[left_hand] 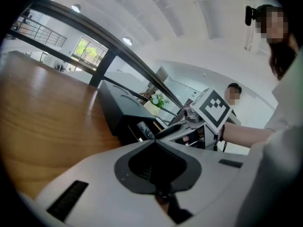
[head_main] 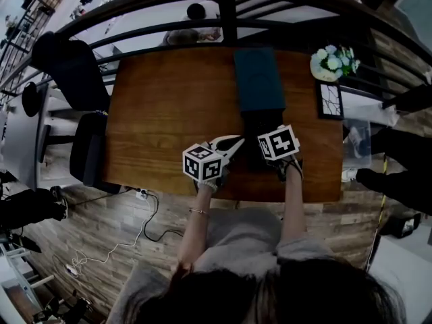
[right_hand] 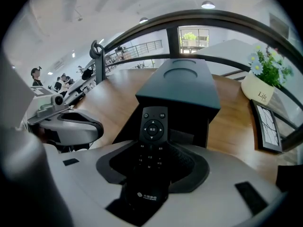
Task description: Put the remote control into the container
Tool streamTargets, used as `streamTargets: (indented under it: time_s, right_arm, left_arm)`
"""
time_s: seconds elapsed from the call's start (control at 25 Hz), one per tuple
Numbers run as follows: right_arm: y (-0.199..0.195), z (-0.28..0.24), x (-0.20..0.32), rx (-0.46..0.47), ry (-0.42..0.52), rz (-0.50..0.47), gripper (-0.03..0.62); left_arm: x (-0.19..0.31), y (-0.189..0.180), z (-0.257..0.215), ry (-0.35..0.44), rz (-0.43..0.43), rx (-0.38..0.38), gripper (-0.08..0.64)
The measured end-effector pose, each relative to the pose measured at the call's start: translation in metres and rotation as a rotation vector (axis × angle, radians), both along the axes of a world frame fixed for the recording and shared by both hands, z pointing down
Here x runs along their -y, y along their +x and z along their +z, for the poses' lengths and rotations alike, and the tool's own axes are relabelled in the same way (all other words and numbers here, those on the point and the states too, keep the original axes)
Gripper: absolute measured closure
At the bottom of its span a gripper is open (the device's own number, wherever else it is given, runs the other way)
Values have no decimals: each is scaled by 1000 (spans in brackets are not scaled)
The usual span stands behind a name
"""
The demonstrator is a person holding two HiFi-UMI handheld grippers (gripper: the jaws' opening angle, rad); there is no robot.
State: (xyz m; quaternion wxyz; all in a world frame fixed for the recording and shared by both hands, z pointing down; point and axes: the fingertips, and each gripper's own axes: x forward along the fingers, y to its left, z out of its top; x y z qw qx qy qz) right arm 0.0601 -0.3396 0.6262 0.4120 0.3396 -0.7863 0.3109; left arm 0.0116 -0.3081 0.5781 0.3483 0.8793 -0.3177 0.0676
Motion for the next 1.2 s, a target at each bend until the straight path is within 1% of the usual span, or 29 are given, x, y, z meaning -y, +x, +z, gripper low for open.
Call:
streamTargets:
  time_s: [0.2,0.4,0.56,0.8,0.92,1.08,1.2]
  right_arm:
    - [-1,4,-1,-20,-52,-9,395]
    - [-4,7,-1,-59,-66,-37,395]
    - [-7,11,2,-83,-56,-41,394]
    - [-1,17,2,-166,-67,-37,394]
    - [8,17,1,-235,-73,-30,394]
    - [6,21,0,-256,-78,-43,394]
    - [0,26,0,-234,-75,-48,394]
  left_arm:
    - [2,0,1,-6,-2,0,557]
    - [5,-3,1,-3,-18,-7,557]
    - [5,-5,1,-5,-24,-6,557]
    - [3,-9,2,-7,-30,1,557]
    - [3,-11,1,-9,-36,2,557]
    - [3,-13,2,-11,-40,6,557]
    - [2,-15,2,-12,-41,8,557]
